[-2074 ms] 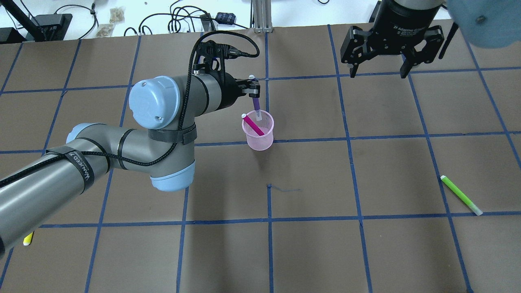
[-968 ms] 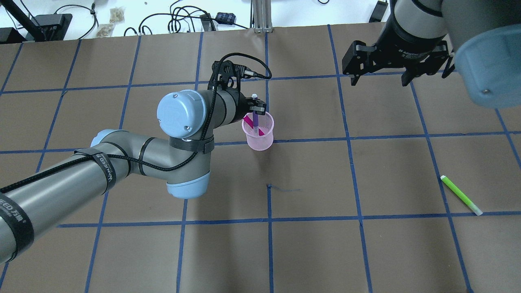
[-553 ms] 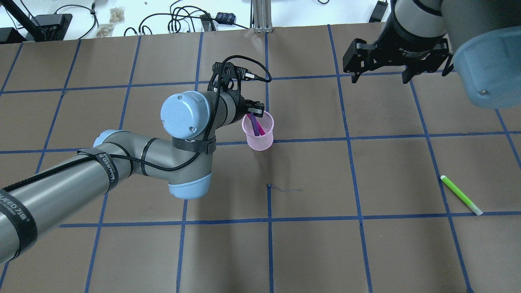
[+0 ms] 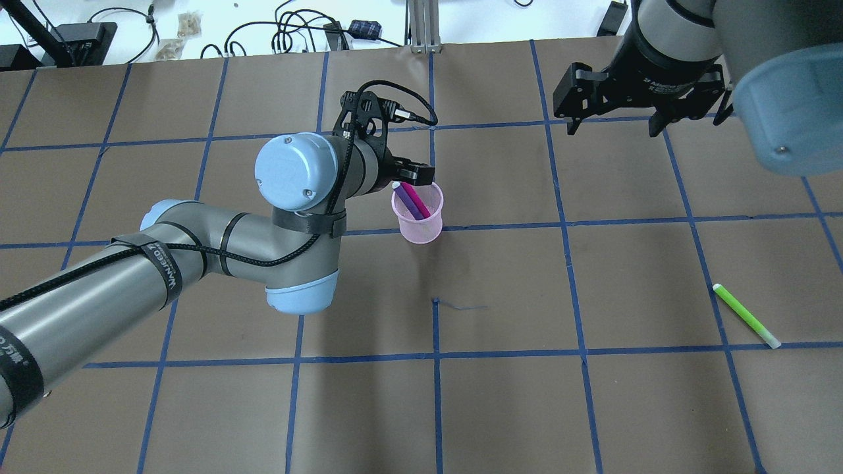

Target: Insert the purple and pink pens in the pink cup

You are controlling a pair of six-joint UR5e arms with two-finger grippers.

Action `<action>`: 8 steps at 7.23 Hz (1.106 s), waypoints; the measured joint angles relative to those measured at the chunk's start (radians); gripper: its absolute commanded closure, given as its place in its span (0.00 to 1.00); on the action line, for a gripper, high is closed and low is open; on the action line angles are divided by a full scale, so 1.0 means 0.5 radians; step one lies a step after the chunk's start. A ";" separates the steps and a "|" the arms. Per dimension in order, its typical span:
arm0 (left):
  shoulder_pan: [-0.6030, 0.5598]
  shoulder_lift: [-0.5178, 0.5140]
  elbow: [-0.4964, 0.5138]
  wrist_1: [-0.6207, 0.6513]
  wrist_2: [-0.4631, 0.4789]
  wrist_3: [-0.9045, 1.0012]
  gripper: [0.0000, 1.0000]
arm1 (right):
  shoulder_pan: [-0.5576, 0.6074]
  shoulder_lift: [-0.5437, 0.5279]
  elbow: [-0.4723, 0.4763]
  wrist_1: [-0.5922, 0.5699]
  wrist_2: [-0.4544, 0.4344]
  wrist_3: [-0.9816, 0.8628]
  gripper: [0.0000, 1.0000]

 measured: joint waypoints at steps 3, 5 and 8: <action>0.029 0.128 0.644 -1.346 0.207 0.000 0.00 | 0.001 -0.006 0.001 0.005 0.000 -0.006 0.00; 0.181 0.251 0.913 -2.124 0.282 0.001 0.00 | 0.002 -0.012 0.001 0.005 0.001 0.001 0.00; 0.502 0.521 0.955 -2.550 0.249 0.005 0.00 | 0.003 -0.014 0.001 0.006 0.000 0.004 0.00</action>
